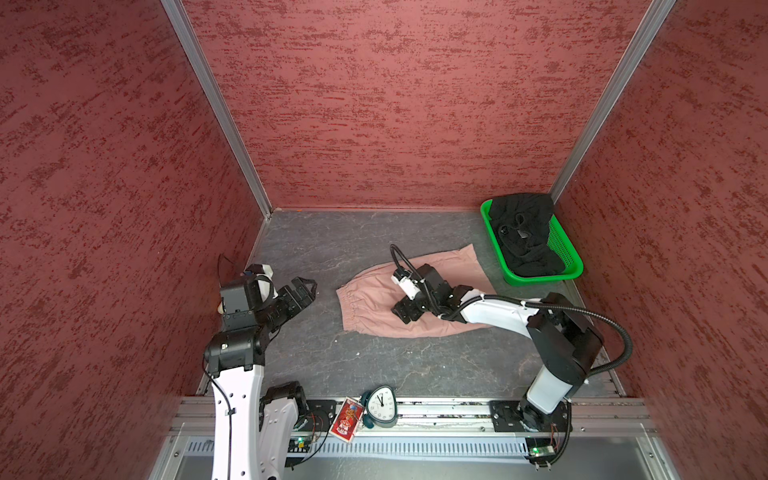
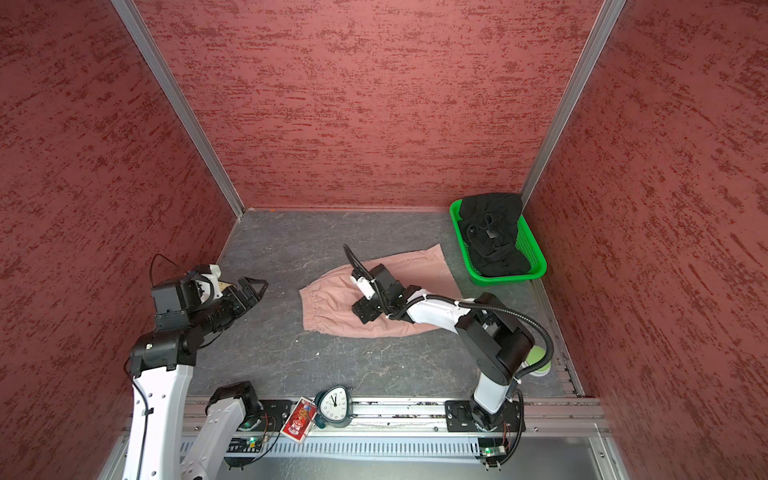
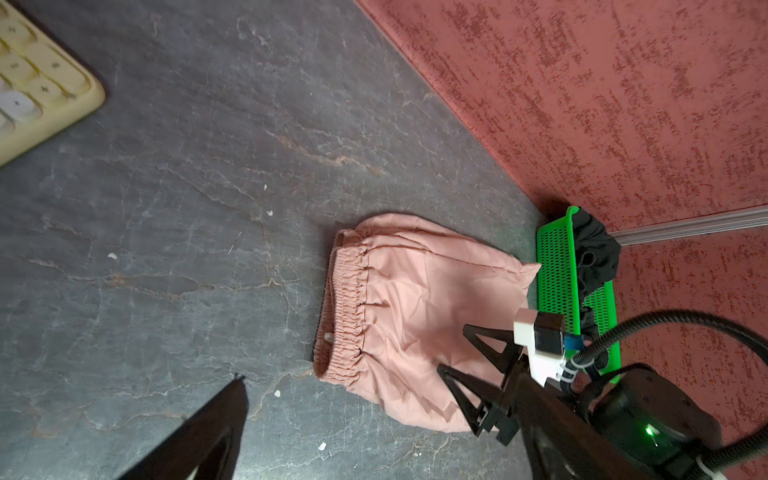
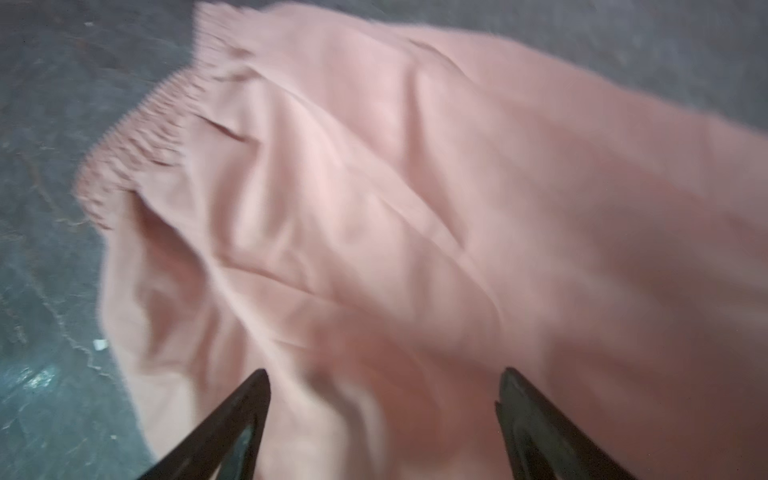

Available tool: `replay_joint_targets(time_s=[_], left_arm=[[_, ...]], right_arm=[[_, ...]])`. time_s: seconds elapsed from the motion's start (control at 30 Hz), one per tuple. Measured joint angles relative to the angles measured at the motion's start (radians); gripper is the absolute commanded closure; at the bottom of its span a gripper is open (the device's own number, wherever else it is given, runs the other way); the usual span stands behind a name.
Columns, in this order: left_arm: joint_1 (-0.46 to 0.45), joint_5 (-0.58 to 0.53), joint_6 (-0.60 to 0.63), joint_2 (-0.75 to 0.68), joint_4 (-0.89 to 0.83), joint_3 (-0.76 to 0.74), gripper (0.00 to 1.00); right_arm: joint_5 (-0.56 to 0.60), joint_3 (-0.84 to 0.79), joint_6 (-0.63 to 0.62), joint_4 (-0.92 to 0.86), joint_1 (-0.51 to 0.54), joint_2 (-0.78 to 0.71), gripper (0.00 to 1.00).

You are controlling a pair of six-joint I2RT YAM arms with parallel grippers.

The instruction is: Fold and stack the shorts

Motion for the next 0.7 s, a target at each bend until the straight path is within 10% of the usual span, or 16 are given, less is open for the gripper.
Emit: replay_joint_targets(time_s=[0.7], left_arm=[[0.039, -0.086, 0.064, -0.088, -0.057, 0.161, 0.01]], right_arm=[[0.434, 0.272, -0.306, 0.019, 0.347, 0.327, 0.07]])
